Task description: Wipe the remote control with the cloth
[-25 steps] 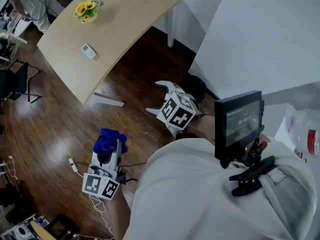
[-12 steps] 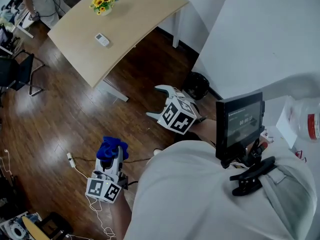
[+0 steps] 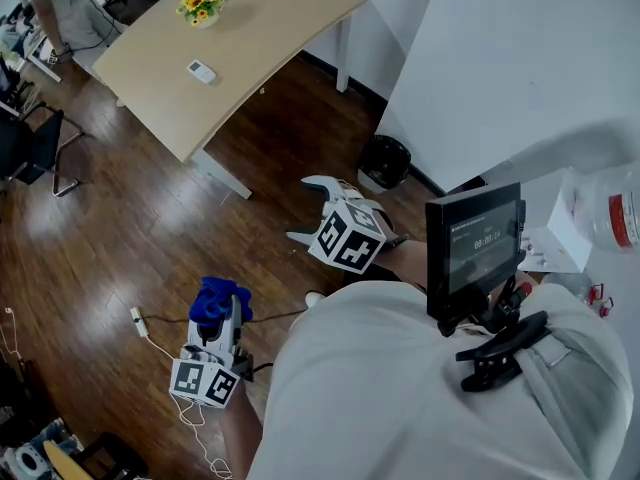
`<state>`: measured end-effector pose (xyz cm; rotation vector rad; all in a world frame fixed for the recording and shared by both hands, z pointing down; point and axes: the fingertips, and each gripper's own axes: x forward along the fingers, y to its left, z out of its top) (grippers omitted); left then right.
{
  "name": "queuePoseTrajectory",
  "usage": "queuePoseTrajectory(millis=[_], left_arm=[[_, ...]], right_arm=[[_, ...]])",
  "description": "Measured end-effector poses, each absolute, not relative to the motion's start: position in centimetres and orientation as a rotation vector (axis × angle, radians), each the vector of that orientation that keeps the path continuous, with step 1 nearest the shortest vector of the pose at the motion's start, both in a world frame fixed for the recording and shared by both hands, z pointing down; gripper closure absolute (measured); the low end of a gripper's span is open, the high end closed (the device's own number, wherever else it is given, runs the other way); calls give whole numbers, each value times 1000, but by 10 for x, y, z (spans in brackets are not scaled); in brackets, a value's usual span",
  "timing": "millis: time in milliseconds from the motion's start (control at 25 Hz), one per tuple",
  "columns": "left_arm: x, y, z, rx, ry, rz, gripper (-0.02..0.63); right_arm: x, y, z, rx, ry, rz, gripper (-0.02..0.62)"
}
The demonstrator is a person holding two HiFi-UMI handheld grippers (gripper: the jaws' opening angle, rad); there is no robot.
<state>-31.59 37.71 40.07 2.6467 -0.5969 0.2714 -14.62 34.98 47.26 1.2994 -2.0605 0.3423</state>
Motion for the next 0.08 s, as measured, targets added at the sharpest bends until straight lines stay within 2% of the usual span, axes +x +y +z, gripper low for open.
queuePoseTrajectory(millis=[80], left_arm=[[-319,381,400,2648,-594,269,497]], right_arm=[[-150,356,473,1292,-2056,346,206]])
